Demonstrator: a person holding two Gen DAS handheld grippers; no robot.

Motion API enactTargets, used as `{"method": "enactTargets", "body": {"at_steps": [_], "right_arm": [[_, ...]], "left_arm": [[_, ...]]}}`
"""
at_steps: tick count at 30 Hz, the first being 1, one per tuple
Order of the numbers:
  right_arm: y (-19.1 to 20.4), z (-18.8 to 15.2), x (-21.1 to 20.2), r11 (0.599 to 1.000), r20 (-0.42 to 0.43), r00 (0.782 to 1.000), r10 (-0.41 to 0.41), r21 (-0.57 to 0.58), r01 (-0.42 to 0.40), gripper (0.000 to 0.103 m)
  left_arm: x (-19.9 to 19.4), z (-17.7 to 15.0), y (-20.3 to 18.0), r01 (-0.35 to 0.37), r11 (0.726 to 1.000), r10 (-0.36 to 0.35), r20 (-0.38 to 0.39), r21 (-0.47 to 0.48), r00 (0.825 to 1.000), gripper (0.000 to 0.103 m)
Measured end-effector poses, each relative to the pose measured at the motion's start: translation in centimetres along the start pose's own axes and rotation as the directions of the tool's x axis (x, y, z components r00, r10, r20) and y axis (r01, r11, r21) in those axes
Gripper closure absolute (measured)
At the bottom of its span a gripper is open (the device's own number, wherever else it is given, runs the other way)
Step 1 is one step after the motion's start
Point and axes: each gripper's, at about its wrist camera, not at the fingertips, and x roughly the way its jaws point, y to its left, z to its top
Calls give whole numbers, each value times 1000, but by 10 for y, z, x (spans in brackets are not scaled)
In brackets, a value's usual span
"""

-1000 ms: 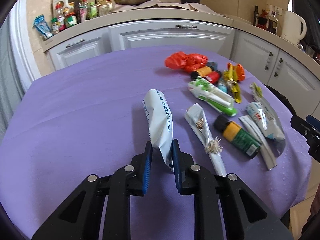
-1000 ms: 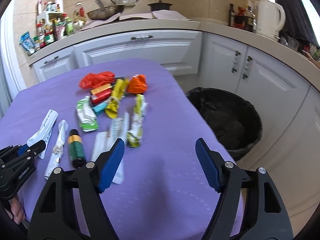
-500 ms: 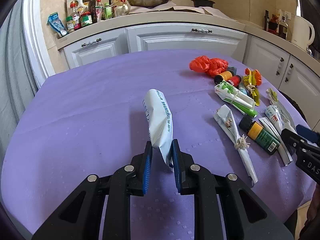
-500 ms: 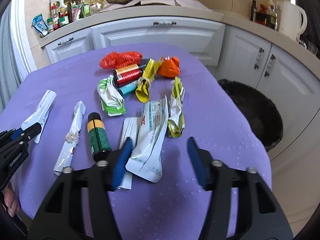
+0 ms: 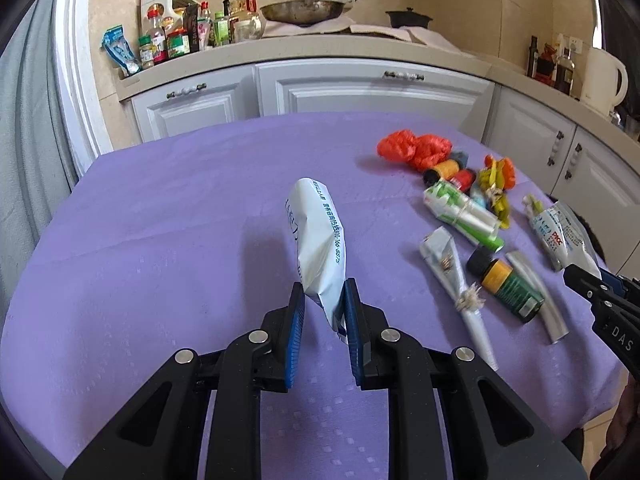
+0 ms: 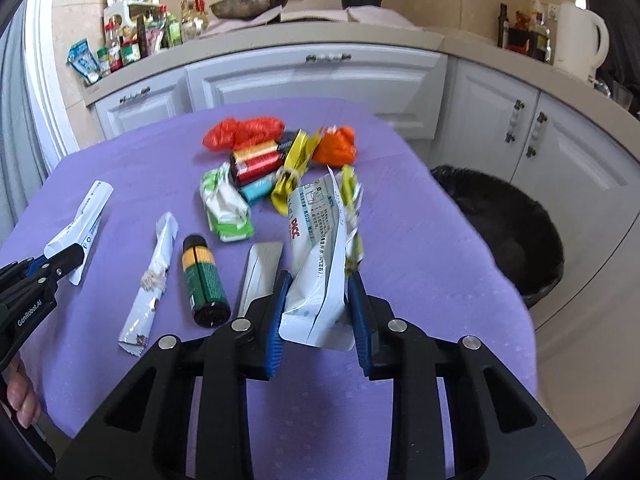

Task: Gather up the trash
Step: 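Carry both packets over the black bin and open both grippers to drop them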

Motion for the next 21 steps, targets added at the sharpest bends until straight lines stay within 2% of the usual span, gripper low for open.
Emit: {"method": "enactTargets", "body": {"at_steps": [4,8,17,21], "right_arm": [[-11,6,-12,999,43,999,-33,18,33,75],[-31,14,-21,994,87,991,-106,33,104,75],[-110,30,-29,960,132,957,-259,146,240,75],[-146,34,-23,939,127,942,-311,196,283,75]], "left_arm": [[-8,8,-15,36,999,-37,30,30,999,82],[-13,18,-40,99,993,-102,51,67,993,82],[-11,51,-129,248,952,-267,88,180,960,82],[-3,60,-169,280,933,-305,81,225,949,82]]}}
